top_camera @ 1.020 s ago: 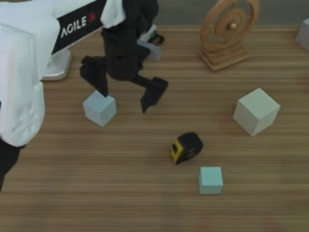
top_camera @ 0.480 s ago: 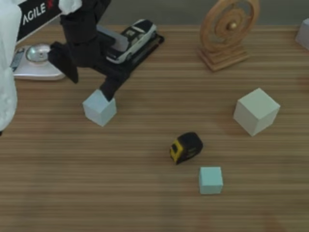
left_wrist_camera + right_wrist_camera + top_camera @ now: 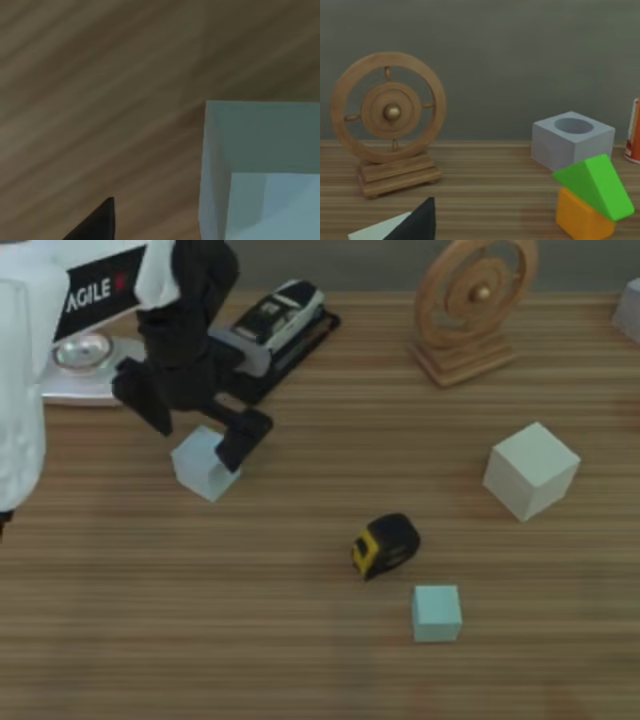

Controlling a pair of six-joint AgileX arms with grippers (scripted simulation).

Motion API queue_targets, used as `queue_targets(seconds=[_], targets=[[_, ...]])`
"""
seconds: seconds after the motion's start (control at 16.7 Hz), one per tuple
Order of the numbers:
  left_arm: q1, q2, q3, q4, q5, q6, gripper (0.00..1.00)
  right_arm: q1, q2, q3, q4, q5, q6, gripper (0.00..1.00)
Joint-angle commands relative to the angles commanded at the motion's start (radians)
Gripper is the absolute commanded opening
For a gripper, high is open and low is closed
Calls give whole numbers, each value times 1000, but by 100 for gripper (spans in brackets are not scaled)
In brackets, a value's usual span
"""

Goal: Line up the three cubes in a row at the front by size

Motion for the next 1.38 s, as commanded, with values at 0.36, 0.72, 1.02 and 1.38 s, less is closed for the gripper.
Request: queue_targets(seconds=[0.36, 0.72, 1.02, 1.38], targets=[[2, 41, -91, 126, 1, 2, 100, 0, 0, 0, 0, 0, 0, 100], [2, 41, -91, 126, 1, 2, 70, 0, 0, 0, 0, 0, 0, 100], [2, 41, -91, 126, 1, 2, 32, 0, 0, 0, 0, 0, 0, 100], [2, 41, -91, 126, 1, 2, 0, 0, 0, 0, 0, 0, 0, 100]])
